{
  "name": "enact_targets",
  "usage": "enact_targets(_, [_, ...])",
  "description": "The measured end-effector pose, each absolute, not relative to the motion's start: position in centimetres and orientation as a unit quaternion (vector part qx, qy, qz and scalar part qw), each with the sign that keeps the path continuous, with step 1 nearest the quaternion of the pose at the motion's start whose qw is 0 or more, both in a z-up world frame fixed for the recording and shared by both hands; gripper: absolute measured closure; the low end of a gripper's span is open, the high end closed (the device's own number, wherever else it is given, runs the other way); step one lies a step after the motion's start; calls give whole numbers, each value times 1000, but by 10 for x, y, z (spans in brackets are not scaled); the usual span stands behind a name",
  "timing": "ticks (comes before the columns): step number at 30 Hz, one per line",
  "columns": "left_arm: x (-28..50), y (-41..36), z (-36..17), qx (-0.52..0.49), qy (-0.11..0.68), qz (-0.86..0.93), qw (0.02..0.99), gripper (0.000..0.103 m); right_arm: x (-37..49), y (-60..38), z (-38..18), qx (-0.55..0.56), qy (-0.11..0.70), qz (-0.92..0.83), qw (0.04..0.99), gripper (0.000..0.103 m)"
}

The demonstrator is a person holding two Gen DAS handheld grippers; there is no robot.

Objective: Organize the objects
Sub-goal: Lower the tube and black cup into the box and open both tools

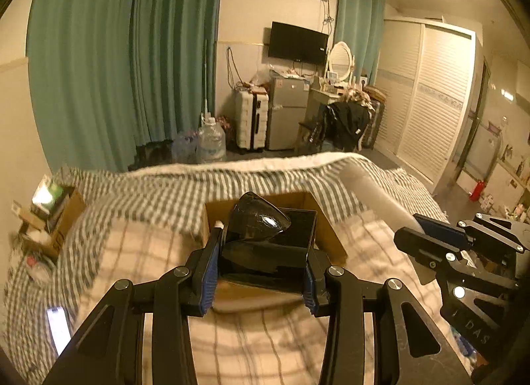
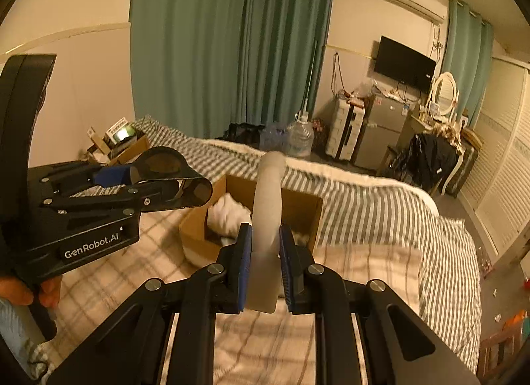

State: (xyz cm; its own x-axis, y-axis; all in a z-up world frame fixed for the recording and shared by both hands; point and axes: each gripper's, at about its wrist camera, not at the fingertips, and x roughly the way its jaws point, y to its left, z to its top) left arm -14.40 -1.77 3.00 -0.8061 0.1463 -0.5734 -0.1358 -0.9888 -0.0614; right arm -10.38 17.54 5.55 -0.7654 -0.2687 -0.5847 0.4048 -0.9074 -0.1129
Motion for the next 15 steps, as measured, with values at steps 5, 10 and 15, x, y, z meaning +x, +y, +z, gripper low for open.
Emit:
enact_targets(5, [-180, -18, 34, -302, 6, 951, 64, 61, -144, 168, 61, 291, 119, -932, 181, 87])
enact_targets(10, [-213, -17, 20, -316, 10, 947, 58, 61, -189, 164, 53, 301, 117, -929, 181, 87])
enact_targets(15, [-246, -10, -3, -335, 19, 940, 58, 61, -230, 161, 35, 316, 126, -923, 179, 87])
